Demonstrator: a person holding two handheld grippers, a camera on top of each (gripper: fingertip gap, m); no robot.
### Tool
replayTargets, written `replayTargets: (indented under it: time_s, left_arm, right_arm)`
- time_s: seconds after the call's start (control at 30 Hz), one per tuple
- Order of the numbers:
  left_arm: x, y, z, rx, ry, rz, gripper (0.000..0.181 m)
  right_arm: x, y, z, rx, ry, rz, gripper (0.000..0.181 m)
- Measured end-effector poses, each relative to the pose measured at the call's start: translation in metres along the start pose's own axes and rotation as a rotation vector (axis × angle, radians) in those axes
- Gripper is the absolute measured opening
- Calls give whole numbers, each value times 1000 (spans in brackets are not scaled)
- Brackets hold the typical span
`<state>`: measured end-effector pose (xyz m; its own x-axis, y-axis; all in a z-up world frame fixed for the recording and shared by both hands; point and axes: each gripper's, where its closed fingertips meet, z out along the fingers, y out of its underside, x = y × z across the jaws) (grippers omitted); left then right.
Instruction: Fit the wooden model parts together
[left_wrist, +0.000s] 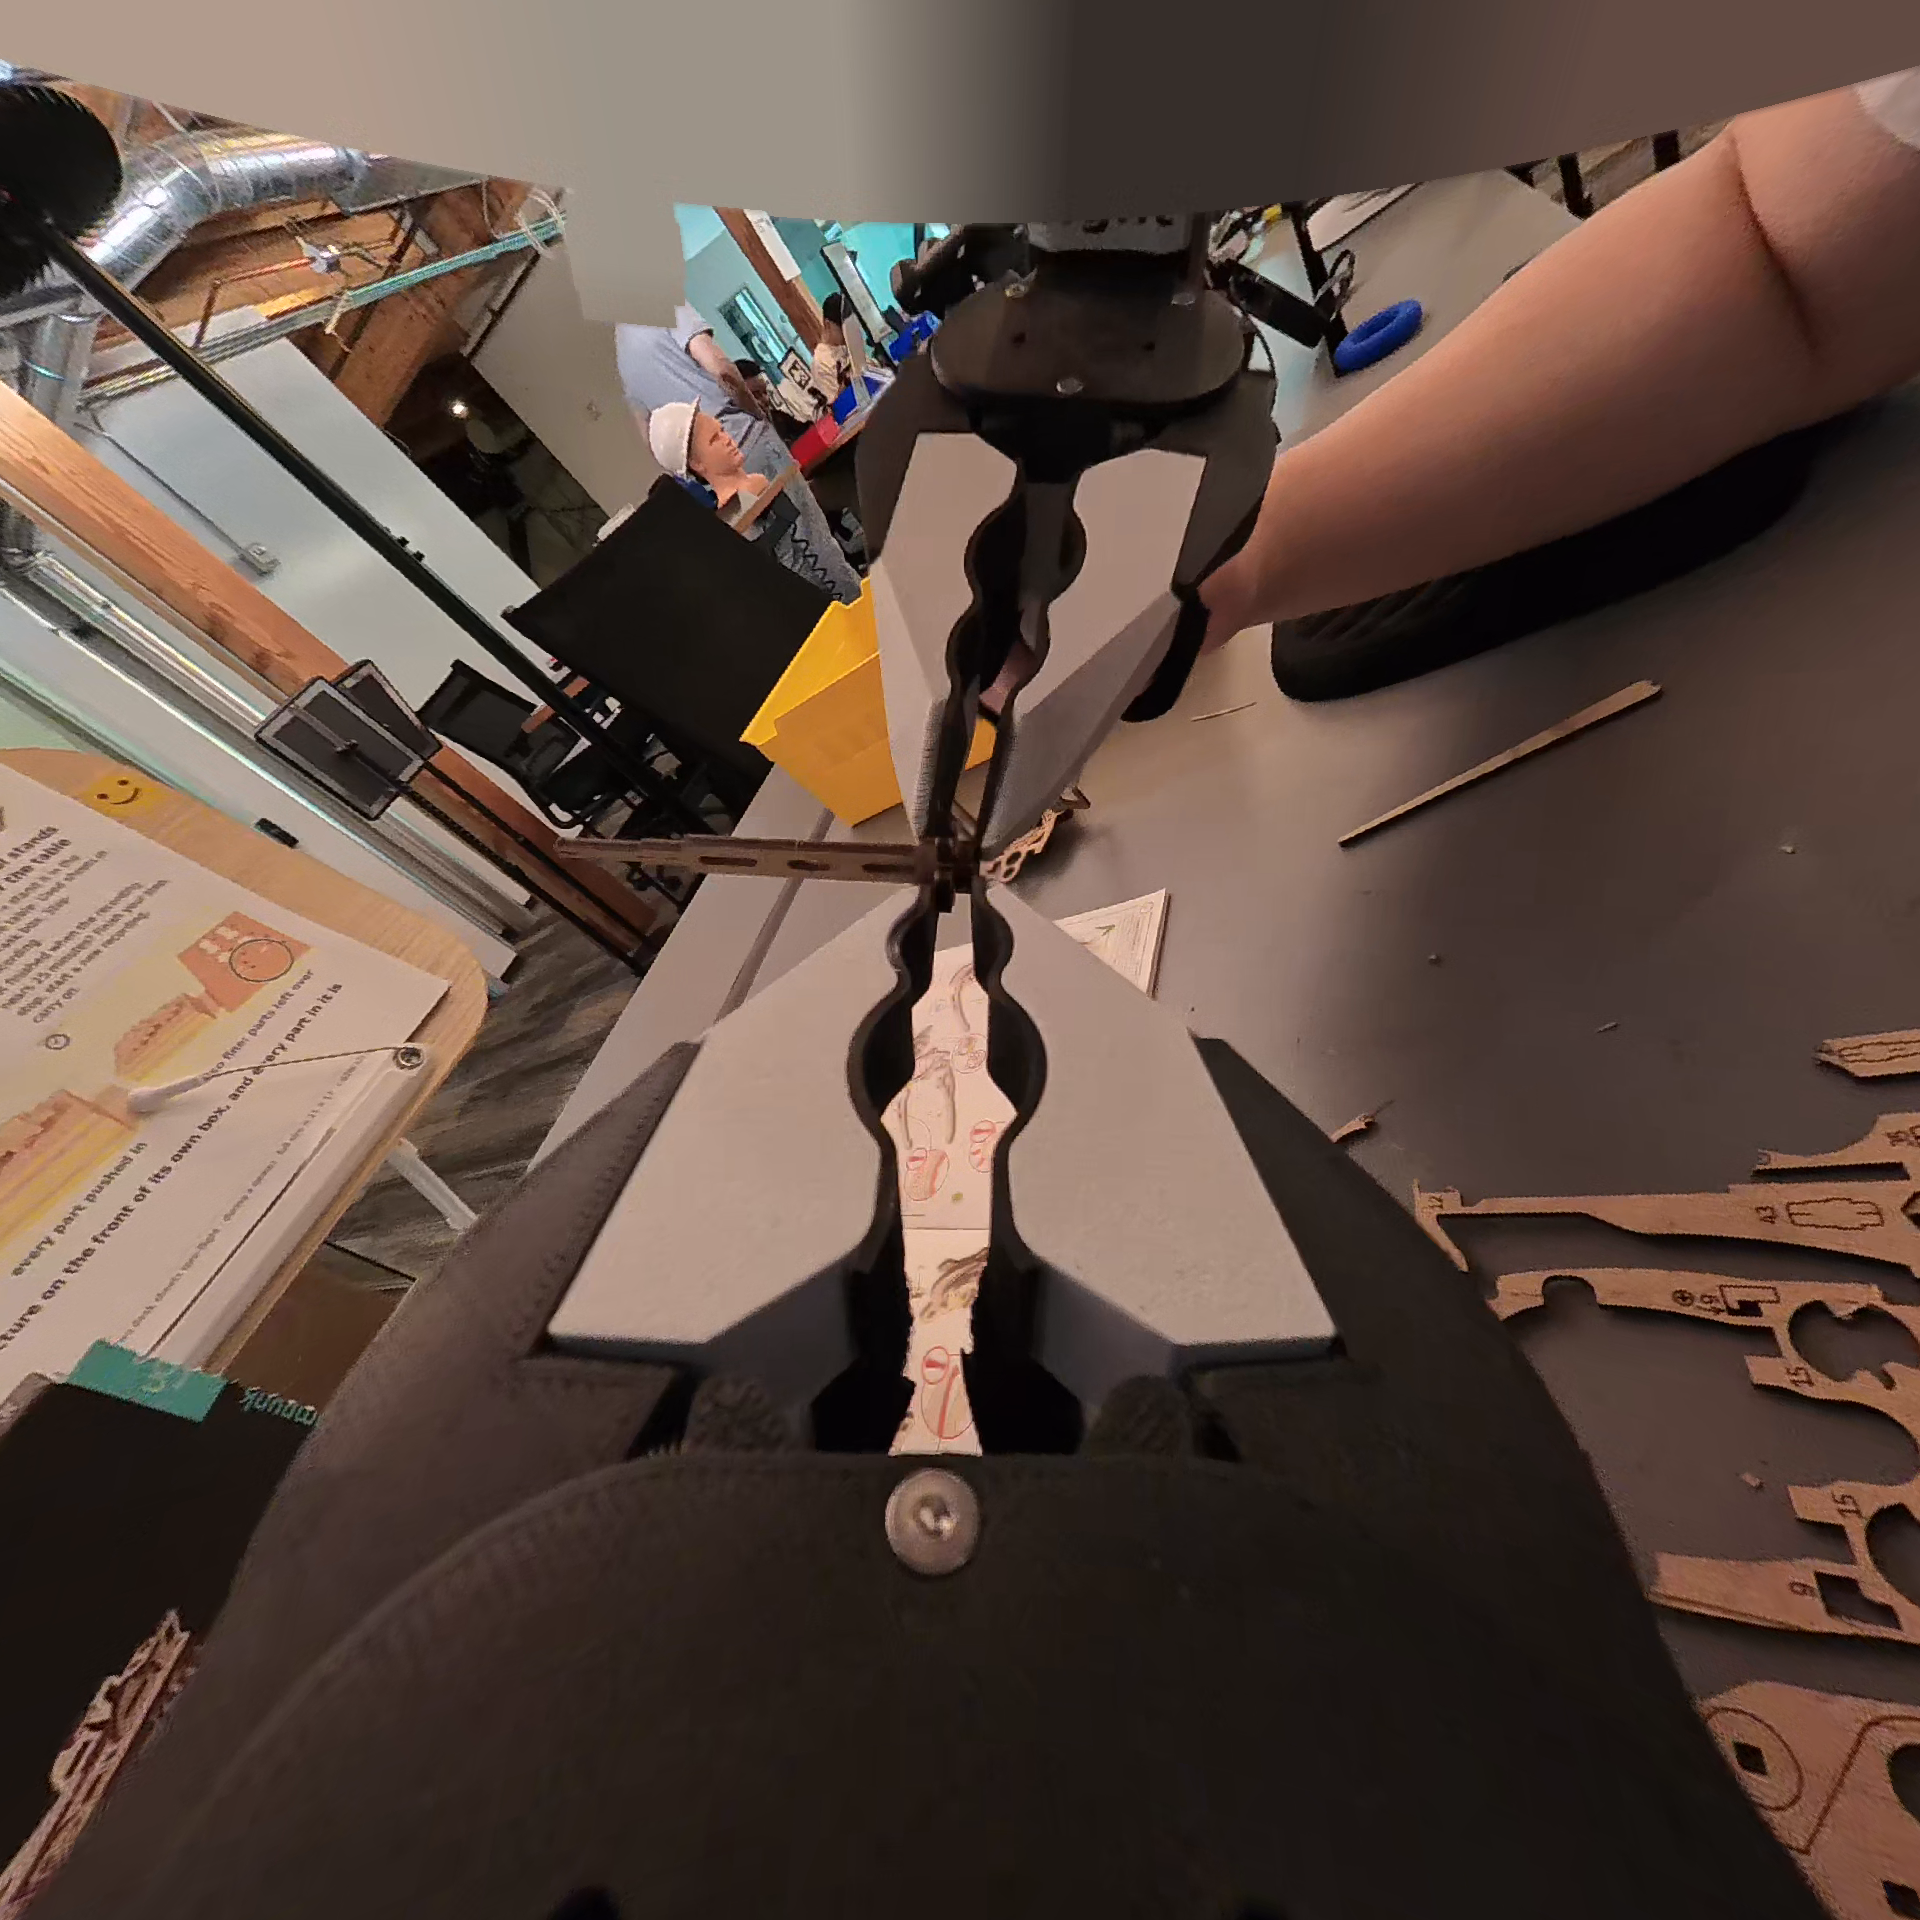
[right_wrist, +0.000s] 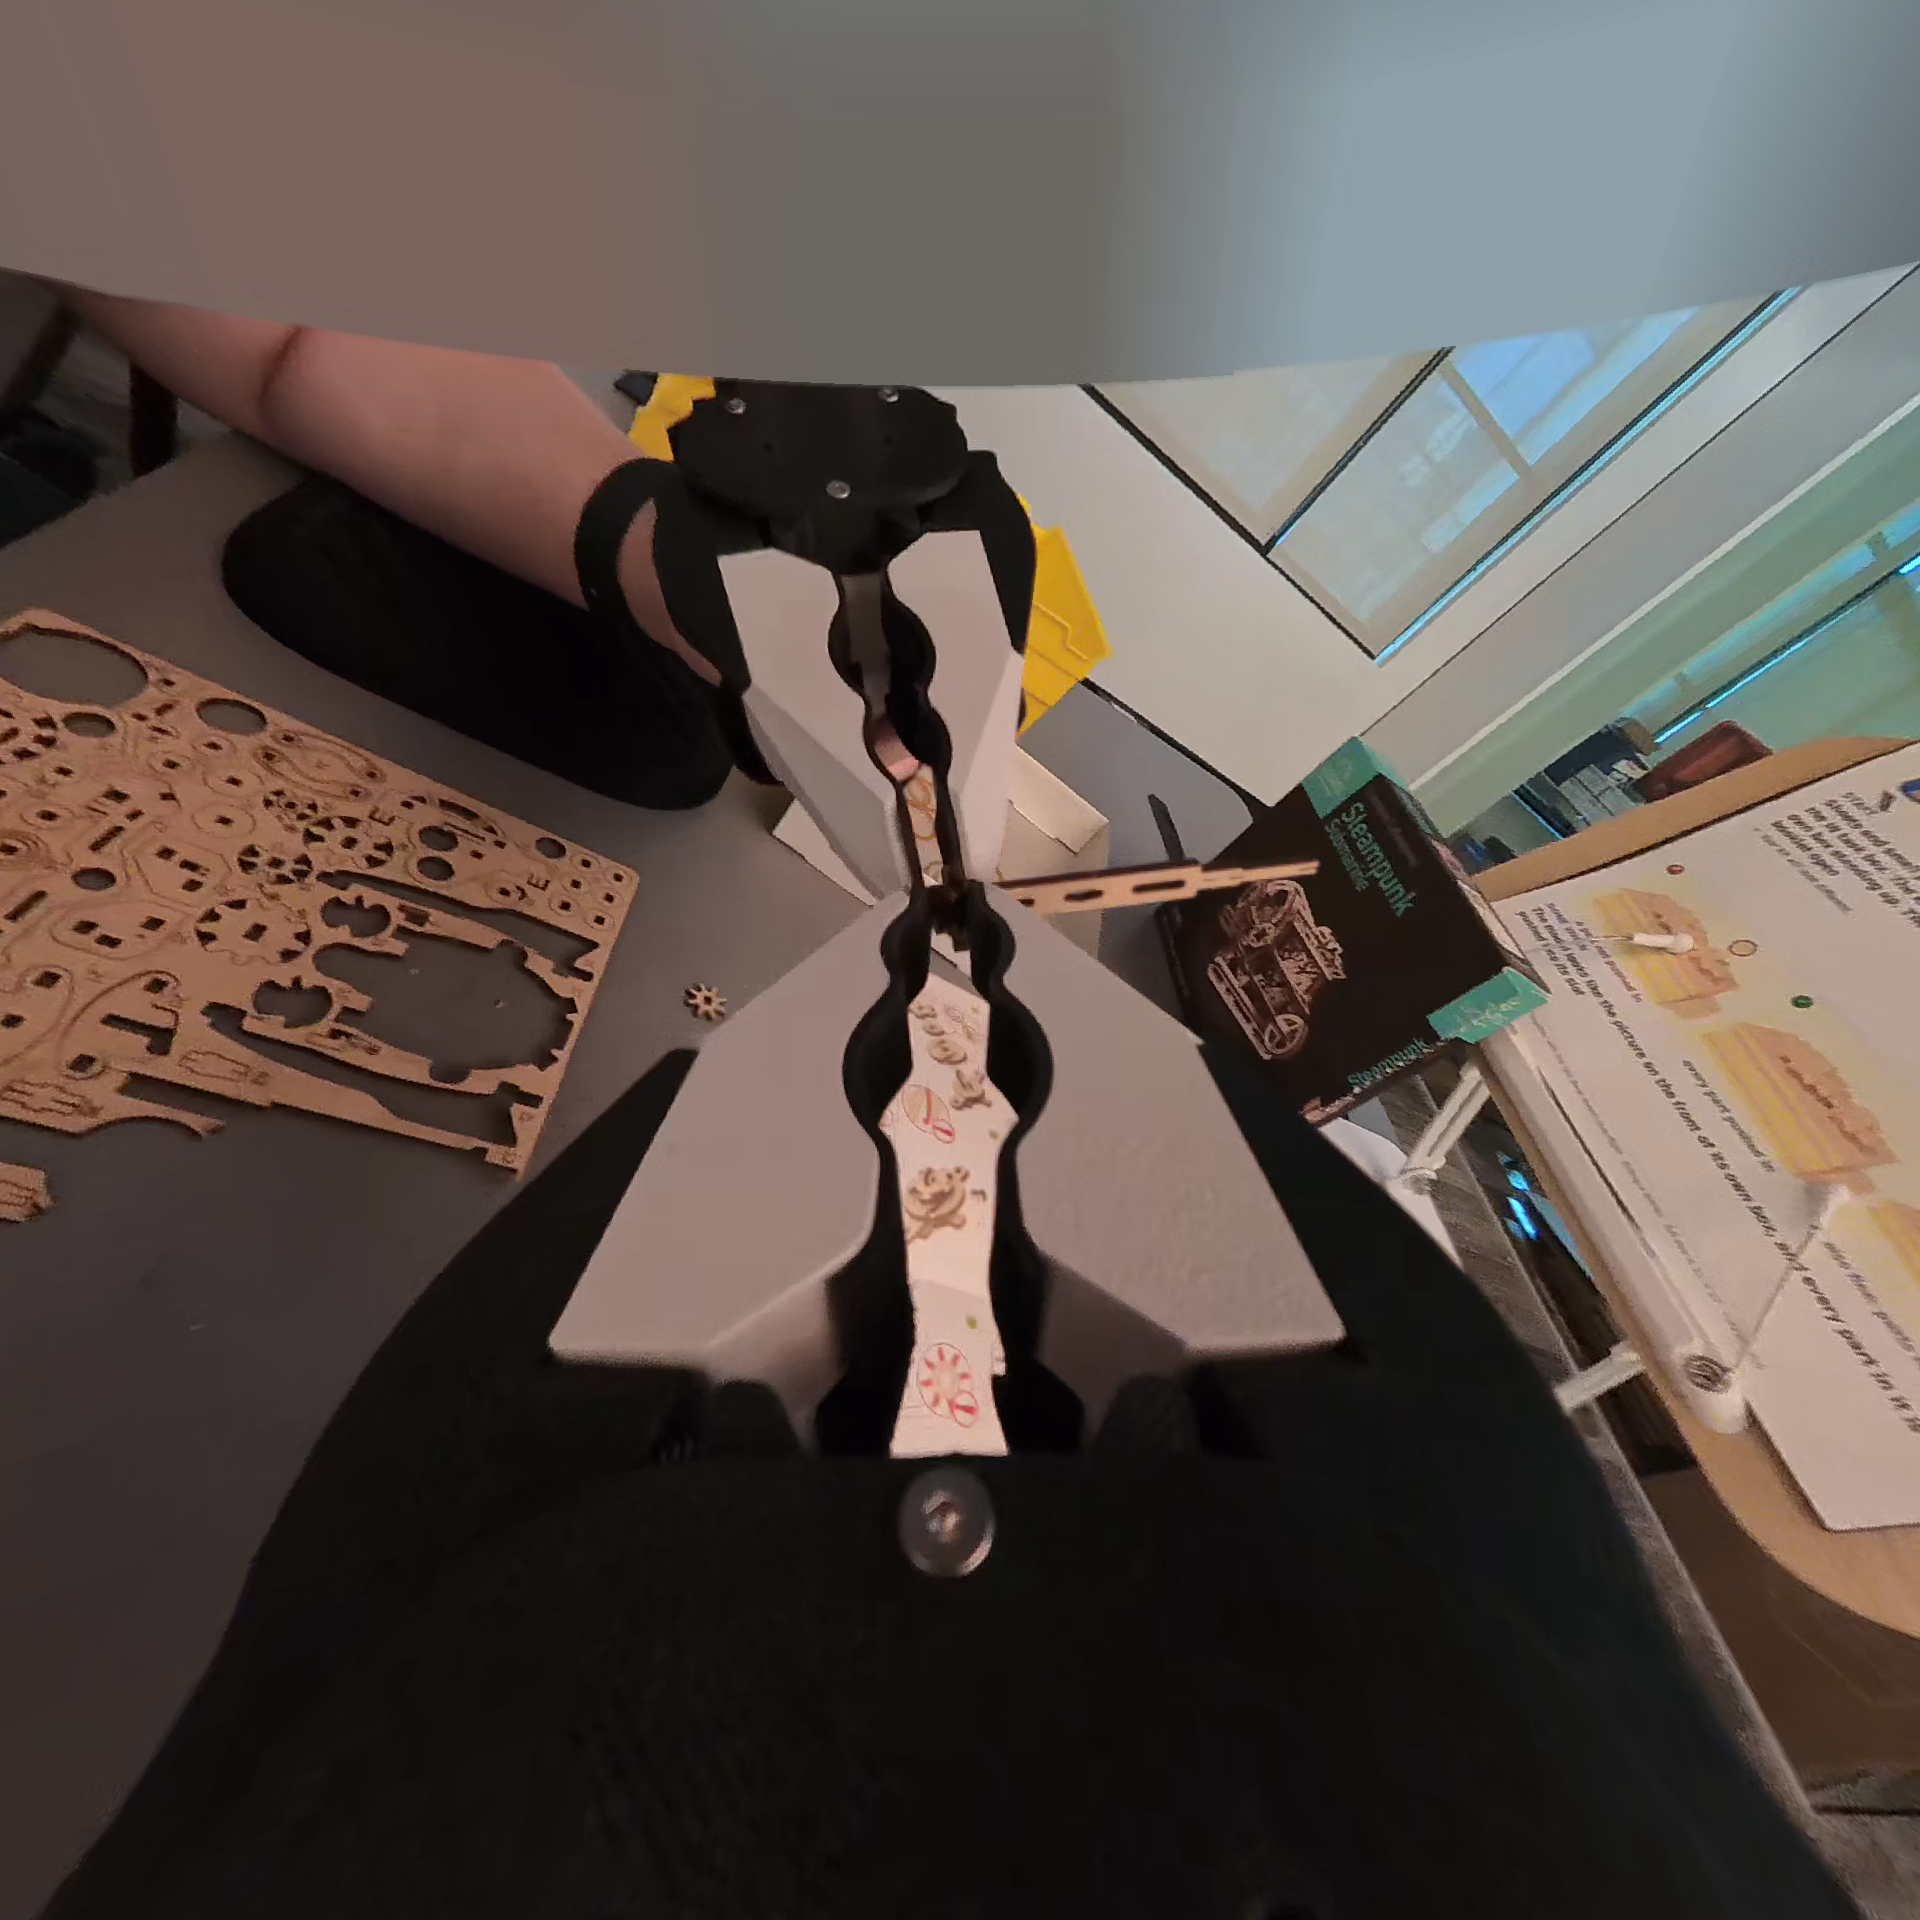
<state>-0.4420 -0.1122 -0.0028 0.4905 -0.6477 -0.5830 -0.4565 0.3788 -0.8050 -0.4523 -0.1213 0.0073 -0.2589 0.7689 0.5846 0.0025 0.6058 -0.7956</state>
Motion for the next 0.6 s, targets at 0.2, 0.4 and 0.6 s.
replayTargets:
  time_s: [0.2,0.4,0.6]
  left_arm:
    - [-1,-1,0,7,-12,2,4]
    - [-3,-3,-1,7,-18,12,4]
    - [1,-1,0,-16,-8,49,4]
  right_arm:
    - [1,0,-1,13,1,6,6]
    - [3,3,1,-6,12,6,11]
    - [4,-3,-2,20,26,-16,13]
